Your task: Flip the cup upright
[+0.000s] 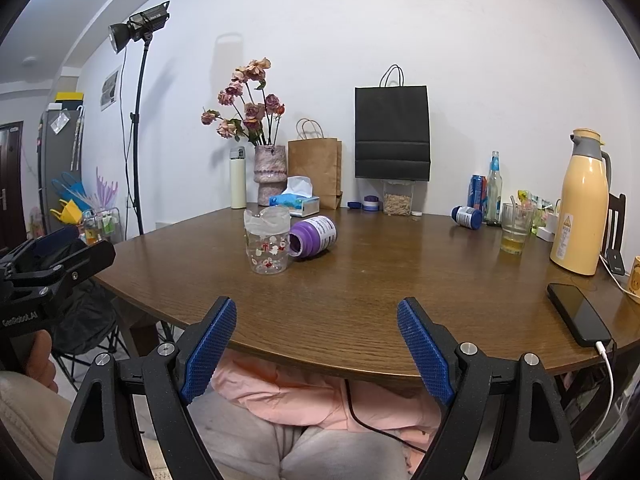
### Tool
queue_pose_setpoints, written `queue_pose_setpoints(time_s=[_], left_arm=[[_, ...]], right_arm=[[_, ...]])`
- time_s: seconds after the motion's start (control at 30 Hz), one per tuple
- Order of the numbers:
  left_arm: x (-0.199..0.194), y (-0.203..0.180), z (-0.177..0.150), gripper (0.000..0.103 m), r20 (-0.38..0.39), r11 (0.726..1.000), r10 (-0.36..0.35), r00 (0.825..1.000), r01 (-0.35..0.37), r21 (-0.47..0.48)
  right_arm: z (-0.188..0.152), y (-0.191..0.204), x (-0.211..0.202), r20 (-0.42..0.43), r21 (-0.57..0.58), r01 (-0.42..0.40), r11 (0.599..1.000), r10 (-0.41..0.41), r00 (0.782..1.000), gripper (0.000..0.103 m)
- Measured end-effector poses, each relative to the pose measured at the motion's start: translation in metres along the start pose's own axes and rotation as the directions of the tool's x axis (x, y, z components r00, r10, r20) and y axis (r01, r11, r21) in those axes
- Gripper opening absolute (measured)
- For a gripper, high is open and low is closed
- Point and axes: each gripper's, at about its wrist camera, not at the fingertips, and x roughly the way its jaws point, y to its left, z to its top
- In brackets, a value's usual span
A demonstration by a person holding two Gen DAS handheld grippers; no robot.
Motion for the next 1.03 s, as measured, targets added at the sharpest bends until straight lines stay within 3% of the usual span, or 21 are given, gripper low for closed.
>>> queue_pose_setpoints(time_s=[1.03], left_arm=[[-0.0010,0.0028,0.0002,0.103,0.011,1.000,0.007,1.000,-0.007,-0.001]], right_arm=[[-0.0049,0.0003,0.0050,-0.014,-0.004,-0.005,1.000,0.005,1.000,0.088]])
